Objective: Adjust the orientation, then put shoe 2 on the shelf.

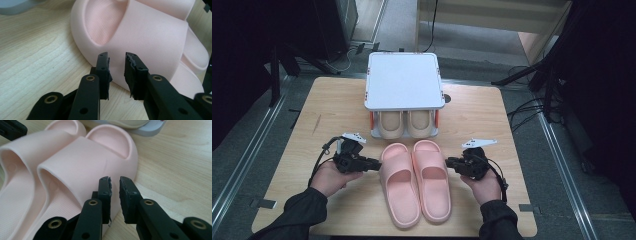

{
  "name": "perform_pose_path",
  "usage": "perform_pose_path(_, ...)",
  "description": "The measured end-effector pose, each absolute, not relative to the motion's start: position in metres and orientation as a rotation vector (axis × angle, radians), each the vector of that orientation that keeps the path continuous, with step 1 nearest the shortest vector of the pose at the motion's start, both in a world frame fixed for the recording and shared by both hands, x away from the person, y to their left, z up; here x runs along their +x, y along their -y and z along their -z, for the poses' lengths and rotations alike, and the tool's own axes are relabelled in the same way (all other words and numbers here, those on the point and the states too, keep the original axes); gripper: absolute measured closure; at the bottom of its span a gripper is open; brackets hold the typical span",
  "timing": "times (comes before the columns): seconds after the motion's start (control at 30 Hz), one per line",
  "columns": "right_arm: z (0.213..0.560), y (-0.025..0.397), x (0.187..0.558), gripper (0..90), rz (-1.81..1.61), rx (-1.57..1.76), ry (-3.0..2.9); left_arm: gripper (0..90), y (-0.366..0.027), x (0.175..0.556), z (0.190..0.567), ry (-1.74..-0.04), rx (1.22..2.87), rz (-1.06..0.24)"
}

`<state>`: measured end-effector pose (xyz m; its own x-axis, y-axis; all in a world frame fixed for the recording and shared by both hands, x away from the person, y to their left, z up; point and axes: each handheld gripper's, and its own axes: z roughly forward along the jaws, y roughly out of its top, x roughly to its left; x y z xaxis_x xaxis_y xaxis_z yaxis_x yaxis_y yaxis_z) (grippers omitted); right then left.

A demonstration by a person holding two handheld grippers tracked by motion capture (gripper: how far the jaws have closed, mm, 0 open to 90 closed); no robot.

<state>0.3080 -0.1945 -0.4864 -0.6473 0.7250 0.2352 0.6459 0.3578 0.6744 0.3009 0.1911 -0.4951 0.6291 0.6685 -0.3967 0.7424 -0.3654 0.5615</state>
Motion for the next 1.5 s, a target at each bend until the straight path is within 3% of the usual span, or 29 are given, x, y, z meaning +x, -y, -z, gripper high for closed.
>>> perform_pose_path(0.37, 0.466, 0.188, 0.282, 67.8, -1.385, 1.288, -2.428, 49.8, -0.203, 0.302, 0.482, -1.133, 2.079, 0.075)
perform_pose_path(0.57, 0.467, 0.177, 0.266, 61.5, -1.437, 1.260, -2.421, 45.4, -0.206, 0.305, 0.480, -1.126, 2.060, 0.091)
perform_pose_path(0.83, 0.474, 0.164, 0.250, 55.9, -1.438, 1.245, -2.418, 44.4, -0.200, 0.308, 0.479, -1.099, 2.072, 0.093)
perform_pose_path(1.03, 0.482, 0.156, 0.244, 40.0, -1.423, 1.276, -2.411, 44.0, -0.197, 0.311, 0.478, -1.096, 2.071, 0.101)
perform_pose_path(1.5, 0.502, 0.133, 0.247, 32.9, -1.366, 1.324, -2.419, 43.9, -0.196, 0.314, 0.479, -1.093, 2.073, 0.116)
